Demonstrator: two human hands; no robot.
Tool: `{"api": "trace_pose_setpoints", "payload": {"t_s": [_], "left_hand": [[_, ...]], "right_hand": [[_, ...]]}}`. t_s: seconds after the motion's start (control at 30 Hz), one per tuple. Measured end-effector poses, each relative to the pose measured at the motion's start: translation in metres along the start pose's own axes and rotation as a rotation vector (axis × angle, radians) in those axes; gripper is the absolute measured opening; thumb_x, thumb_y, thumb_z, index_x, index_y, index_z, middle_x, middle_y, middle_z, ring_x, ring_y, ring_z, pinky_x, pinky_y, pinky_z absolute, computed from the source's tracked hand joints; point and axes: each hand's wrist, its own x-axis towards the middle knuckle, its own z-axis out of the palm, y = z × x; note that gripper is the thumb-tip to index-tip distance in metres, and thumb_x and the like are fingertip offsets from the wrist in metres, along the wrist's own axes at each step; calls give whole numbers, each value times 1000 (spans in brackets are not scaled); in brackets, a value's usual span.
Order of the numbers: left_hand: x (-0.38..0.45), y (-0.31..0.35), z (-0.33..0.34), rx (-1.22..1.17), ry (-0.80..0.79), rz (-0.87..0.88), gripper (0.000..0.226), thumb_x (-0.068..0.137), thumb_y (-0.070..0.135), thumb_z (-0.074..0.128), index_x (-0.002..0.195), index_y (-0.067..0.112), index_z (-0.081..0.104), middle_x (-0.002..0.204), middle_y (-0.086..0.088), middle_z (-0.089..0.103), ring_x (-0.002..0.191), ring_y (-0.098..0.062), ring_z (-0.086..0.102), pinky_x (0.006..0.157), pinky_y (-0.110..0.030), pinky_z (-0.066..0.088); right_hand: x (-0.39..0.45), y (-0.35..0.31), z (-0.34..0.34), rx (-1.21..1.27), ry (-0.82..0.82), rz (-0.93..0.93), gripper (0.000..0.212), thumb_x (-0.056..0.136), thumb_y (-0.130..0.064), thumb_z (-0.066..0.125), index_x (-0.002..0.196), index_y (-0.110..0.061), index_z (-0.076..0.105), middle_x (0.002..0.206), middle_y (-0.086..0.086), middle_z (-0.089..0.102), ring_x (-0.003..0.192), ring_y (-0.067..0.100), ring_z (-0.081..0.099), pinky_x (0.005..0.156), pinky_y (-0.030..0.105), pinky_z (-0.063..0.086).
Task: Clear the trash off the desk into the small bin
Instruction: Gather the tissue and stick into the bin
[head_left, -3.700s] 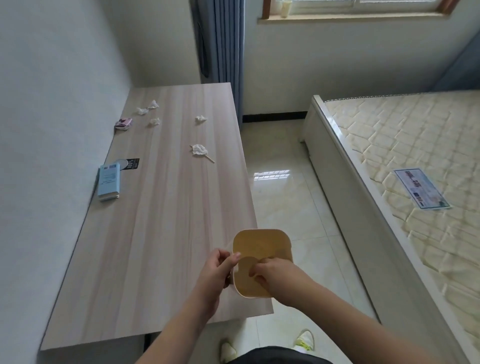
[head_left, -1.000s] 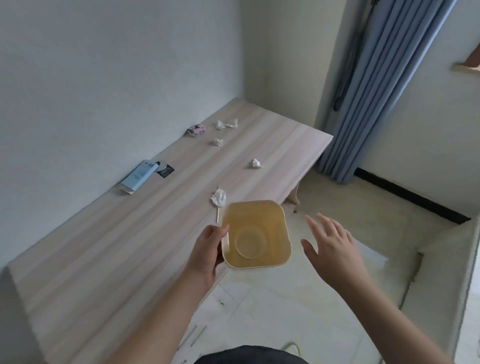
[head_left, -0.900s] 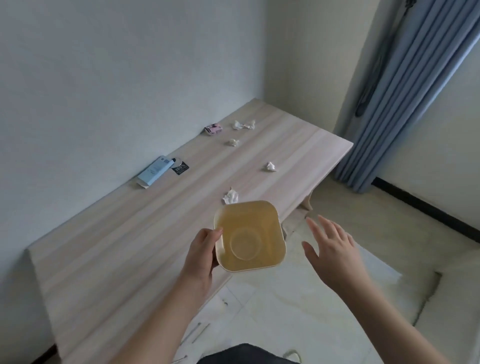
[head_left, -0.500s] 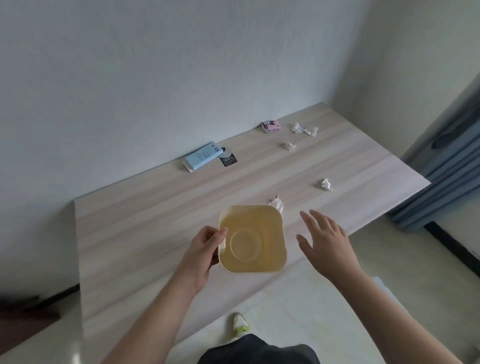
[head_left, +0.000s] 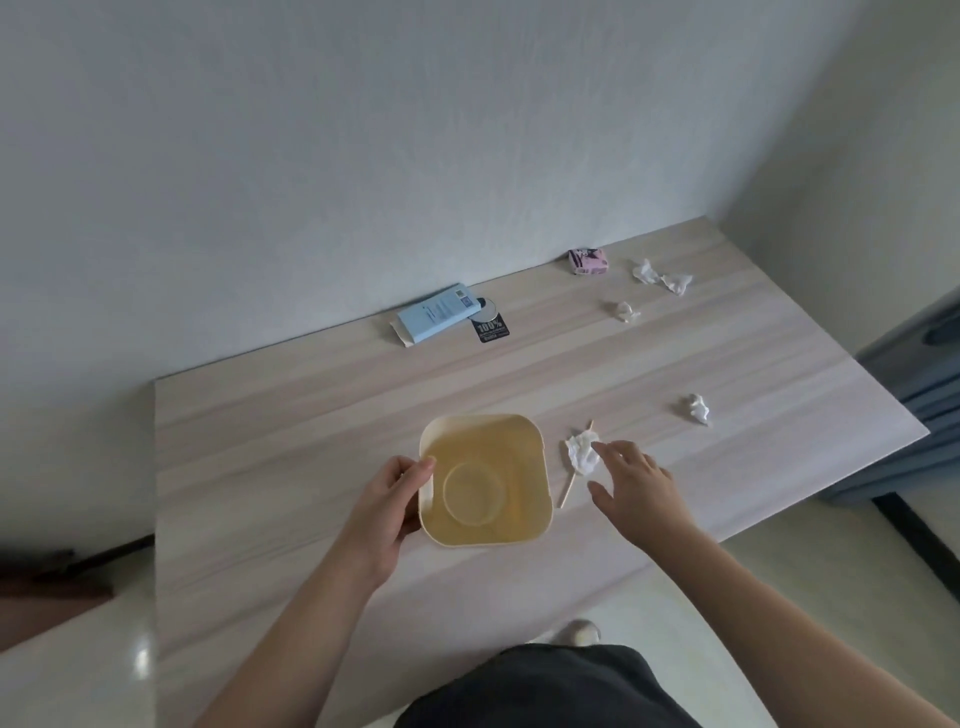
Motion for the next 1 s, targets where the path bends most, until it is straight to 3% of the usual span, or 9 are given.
{"api": "trace_pose_setpoints", "payload": {"t_s": [0.2, 0.33, 0.47, 0.67, 0.8, 1.0], "left_hand": [[2, 1, 12, -47, 88, 42, 18, 95, 22, 56, 83, 10, 47, 51, 6, 48, 46, -9, 51, 46, -21, 43], [-3, -1, 23, -82, 183, 53, 20, 94, 27, 58, 86, 11, 49, 59, 2, 54, 54, -12, 55, 53, -23, 47], [-4, -4, 35, -116, 284, 20, 21, 92, 29, 61, 84, 13, 49, 67, -3, 55, 62, -17, 54, 58, -28, 45], [-3, -6, 54, -138, 362, 18, 16, 94, 25, 57, 86, 14, 49, 70, -3, 54, 65, -19, 54, 58, -29, 45], [-1, -7, 62, -124, 364, 27, 17, 94, 25, 57, 84, 15, 48, 67, -2, 48, 60, -17, 49, 56, -28, 41], [1, -8, 66, -121, 342, 57, 30, 79, 37, 66, 87, 14, 50, 66, -2, 47, 64, -20, 48, 60, -31, 42]], "right_hand": [[52, 5, 15, -13, -80, -50, 50, 92, -35, 48, 140, -28, 36, 140, 3, 40, 120, 28, 48, 96, 40, 39], [78, 16, 31, -117, -172, -91, 47, 92, -34, 47, 137, -29, 35, 142, 4, 35, 119, 29, 47, 93, 39, 41], [91, 30, 45, -186, -235, -131, 44, 91, -27, 49, 134, -25, 40, 135, 5, 43, 113, 28, 50, 90, 39, 44], [100, 51, 57, -125, -214, -160, 24, 91, -15, 51, 114, -18, 56, 122, 9, 53, 103, 31, 57, 82, 36, 46], [102, 61, 46, -81, -215, -134, 21, 91, -12, 47, 106, -19, 60, 110, 5, 61, 98, 31, 61, 77, 32, 44], [97, 67, 16, 155, -58, -173, 10, 89, -18, 57, 98, -21, 61, 90, -4, 59, 83, 25, 63, 65, 30, 45]]}}
